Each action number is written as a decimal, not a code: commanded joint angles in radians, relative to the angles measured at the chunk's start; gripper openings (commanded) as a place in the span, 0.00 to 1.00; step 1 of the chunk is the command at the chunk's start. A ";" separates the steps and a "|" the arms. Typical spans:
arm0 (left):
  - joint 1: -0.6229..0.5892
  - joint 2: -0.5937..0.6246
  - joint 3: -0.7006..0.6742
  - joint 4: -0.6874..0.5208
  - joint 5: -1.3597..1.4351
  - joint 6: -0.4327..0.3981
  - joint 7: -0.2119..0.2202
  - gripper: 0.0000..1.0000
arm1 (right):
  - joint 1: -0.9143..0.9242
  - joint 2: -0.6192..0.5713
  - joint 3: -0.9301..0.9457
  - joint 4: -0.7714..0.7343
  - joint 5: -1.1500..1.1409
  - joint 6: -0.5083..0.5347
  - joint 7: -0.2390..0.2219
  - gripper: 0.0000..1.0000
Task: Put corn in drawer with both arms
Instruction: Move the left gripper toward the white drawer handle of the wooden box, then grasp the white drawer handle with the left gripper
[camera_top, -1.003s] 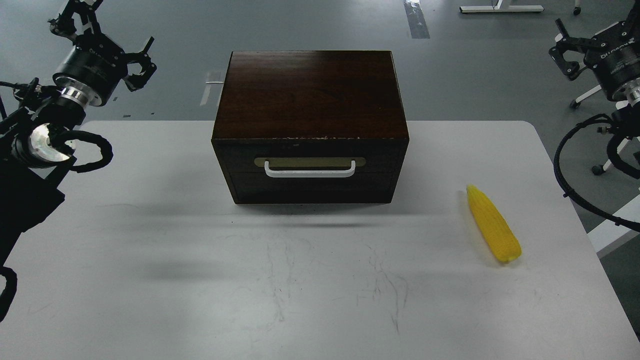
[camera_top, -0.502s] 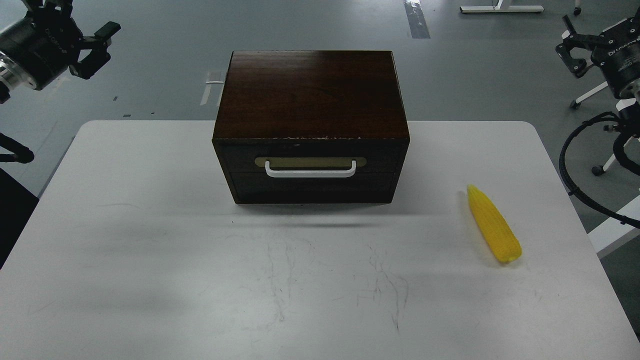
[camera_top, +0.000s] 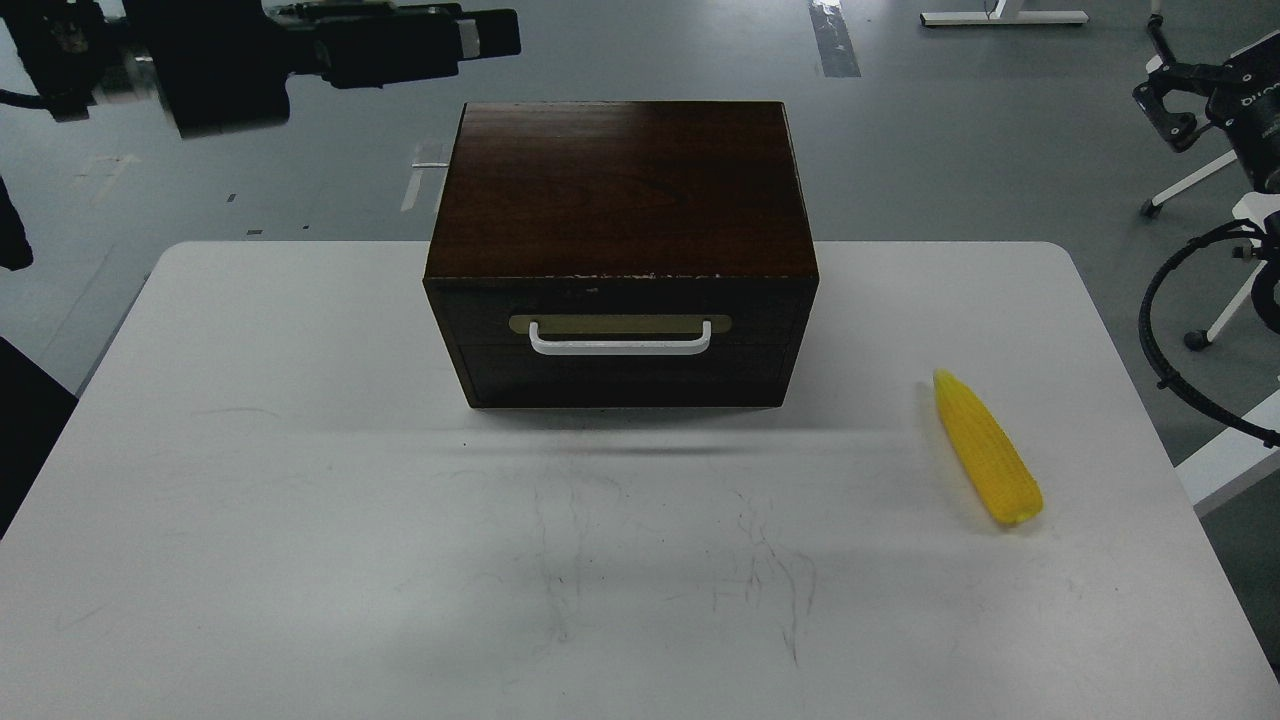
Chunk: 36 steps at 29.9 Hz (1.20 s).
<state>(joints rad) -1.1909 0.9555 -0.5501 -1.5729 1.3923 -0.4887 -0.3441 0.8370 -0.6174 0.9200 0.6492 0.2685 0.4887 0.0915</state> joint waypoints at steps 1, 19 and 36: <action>-0.027 -0.084 0.022 -0.039 0.193 0.000 -0.003 0.84 | -0.001 -0.001 0.002 0.000 0.000 0.000 0.001 1.00; -0.322 -0.464 0.507 0.020 0.480 0.000 -0.004 0.83 | -0.002 0.001 0.005 -0.002 0.001 0.000 0.002 1.00; -0.322 -0.554 0.542 0.108 0.505 0.000 0.033 0.97 | -0.004 -0.001 0.013 0.000 0.003 0.000 0.008 1.00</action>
<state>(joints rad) -1.5150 0.4039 -0.0102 -1.4691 1.8960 -0.4886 -0.3131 0.8339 -0.6182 0.9327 0.6485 0.2701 0.4887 0.0988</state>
